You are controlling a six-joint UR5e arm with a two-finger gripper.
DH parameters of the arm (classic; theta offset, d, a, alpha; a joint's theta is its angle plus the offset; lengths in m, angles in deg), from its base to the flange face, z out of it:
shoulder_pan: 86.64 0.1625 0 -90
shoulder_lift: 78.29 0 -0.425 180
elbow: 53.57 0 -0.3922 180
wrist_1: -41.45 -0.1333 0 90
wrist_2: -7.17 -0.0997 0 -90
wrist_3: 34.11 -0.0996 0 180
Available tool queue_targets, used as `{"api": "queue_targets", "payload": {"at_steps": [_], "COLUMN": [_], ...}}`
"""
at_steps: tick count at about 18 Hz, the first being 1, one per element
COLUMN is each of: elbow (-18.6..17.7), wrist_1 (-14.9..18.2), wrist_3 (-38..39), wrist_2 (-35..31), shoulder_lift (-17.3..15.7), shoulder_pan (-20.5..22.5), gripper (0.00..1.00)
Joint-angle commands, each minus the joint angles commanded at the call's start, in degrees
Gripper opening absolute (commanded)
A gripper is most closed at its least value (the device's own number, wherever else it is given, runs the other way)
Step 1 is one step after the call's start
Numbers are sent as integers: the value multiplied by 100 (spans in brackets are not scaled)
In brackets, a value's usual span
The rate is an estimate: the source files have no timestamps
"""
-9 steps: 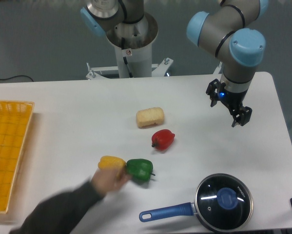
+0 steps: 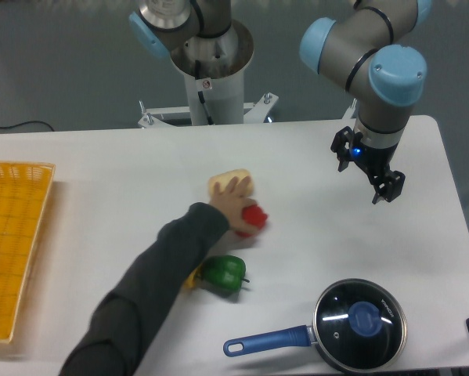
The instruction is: Open the lid
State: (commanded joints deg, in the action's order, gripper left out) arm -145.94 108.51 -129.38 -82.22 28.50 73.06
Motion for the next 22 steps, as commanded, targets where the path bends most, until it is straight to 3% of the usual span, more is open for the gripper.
{"api": "queue_targets", "payload": {"at_steps": [7, 12, 17, 22], "elbow": [-211, -150, 403, 1053], "wrist_1": [-61, -140, -132, 517], "wrist_3": [-26, 44, 70, 70], "wrist_2": [157, 378, 360, 308], "shoulder_lift": [-9, -18, 52, 342], "shoulder_pan": [193, 176, 114, -105], "gripper": [100, 100, 100, 100]}}
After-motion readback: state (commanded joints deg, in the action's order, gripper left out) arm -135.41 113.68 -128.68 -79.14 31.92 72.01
